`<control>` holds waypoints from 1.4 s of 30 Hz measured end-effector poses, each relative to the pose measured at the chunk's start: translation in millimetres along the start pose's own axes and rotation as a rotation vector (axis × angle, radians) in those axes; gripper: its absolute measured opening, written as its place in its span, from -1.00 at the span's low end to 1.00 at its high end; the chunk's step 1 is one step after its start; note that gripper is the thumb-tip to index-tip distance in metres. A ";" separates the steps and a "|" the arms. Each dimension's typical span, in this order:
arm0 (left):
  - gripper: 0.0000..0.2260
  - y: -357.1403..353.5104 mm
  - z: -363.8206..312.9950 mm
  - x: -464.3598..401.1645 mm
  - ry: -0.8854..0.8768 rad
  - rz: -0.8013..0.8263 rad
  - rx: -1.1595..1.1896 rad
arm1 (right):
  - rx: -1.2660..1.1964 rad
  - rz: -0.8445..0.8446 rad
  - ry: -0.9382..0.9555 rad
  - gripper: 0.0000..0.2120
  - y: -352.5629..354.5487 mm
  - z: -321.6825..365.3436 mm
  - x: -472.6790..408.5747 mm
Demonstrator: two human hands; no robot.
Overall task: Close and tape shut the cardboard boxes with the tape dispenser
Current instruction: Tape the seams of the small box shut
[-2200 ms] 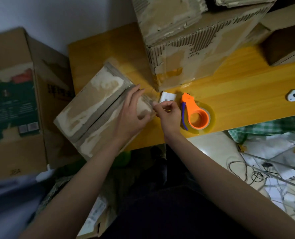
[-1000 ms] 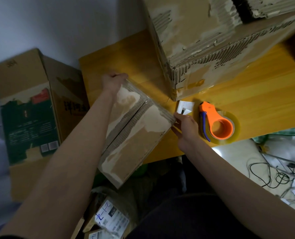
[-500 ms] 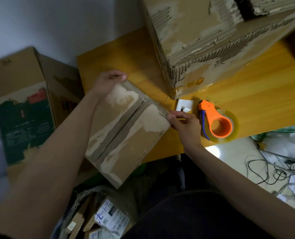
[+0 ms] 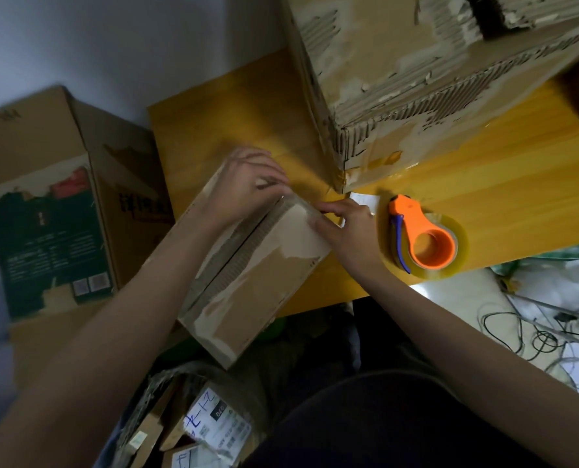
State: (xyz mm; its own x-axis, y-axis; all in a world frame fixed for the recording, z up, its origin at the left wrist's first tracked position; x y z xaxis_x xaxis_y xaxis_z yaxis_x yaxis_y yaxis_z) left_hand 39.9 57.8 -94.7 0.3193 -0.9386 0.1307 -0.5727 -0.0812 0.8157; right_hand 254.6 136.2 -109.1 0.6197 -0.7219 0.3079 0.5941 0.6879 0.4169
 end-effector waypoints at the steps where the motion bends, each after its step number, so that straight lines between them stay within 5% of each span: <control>1: -0.69 -5.9 -7.6 1.1 -0.051 0.028 -0.013 | -0.001 0.007 0.003 -0.65 -3.3 1.3 -1.5; 4: -0.75 -22.2 -23.6 0.1 -0.141 0.109 0.052 | -0.053 -0.034 -0.010 -0.76 -5.0 1.5 -5.2; 13: -0.86 -10.6 -20.3 -5.2 -0.053 0.078 0.101 | -0.018 -0.134 -0.064 -0.91 3.3 -2.9 2.4; 24: -0.65 29.7 35.2 -0.3 0.304 -0.125 0.079 | -0.083 -0.121 -0.060 -0.91 15.1 -16.2 15.9; 36: -0.90 22.6 37.7 -1.2 0.581 -0.247 0.589 | -0.085 -0.129 -0.031 -0.96 13.0 -14.4 12.1; 42: -0.86 13.7 23.9 -9.1 0.683 -0.420 0.415 | -0.034 -0.114 -0.013 -0.94 15.9 -12.5 7.7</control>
State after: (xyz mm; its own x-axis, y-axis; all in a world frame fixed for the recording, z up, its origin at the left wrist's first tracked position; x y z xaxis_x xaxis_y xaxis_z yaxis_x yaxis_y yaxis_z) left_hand 11.1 57.2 -98.2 0.8664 -0.4119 0.2823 -0.4924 -0.6111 0.6197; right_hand 275.2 142.6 -110.8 0.5402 -0.7966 0.2713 0.6778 0.6029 0.4208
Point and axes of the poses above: each hand's wrist, its own x-axis away from the middle knuckle, its own y-axis out of the back of the hand, z = x × y, the point moved 1 cm from there along -x, towards the middle knuckle, and after that the axes turned 1 degree about y, right-handed, at the moved point
